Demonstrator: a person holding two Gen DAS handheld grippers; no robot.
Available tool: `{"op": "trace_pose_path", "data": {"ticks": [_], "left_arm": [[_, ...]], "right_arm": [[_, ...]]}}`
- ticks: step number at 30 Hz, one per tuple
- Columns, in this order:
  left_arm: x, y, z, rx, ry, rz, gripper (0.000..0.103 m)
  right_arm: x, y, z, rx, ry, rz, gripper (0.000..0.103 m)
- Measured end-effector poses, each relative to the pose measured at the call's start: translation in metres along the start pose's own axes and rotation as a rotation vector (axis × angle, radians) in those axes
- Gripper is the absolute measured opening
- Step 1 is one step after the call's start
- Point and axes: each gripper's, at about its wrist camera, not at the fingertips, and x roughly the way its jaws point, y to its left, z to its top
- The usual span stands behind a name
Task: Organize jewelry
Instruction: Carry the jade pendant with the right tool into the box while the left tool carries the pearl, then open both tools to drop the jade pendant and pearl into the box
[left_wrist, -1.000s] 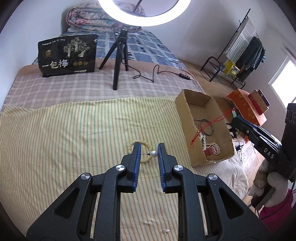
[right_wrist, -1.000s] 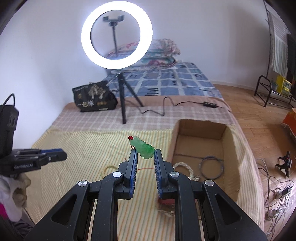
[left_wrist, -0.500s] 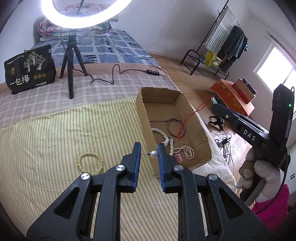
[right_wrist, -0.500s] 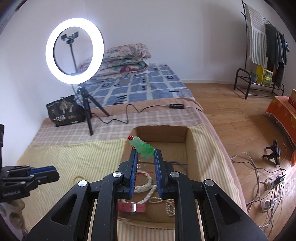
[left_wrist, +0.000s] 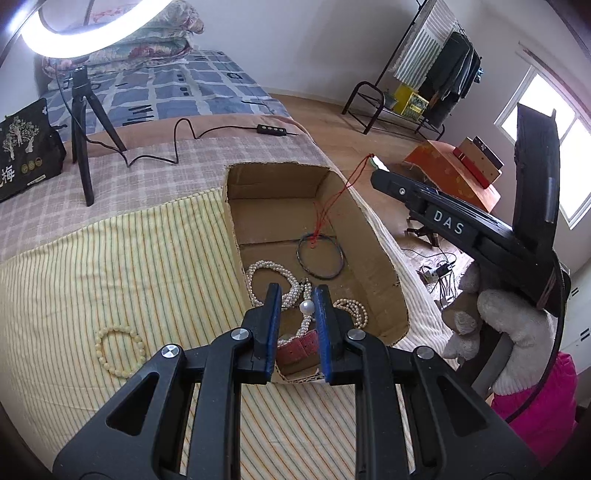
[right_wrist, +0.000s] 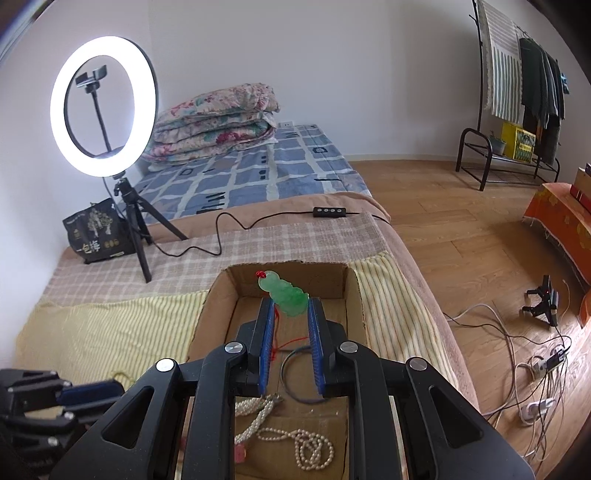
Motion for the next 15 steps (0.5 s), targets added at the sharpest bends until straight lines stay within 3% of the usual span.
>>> {"op": "trace_pose_path", "data": {"ticks": [15], "left_arm": [[0.035, -0.016, 0.001, 0.048, 0.038, 0.001, 0.017]], "right_arm": [[0.036, -0.023, -0.007, 0.075, 0.047, 0.027, 0.016]]}}
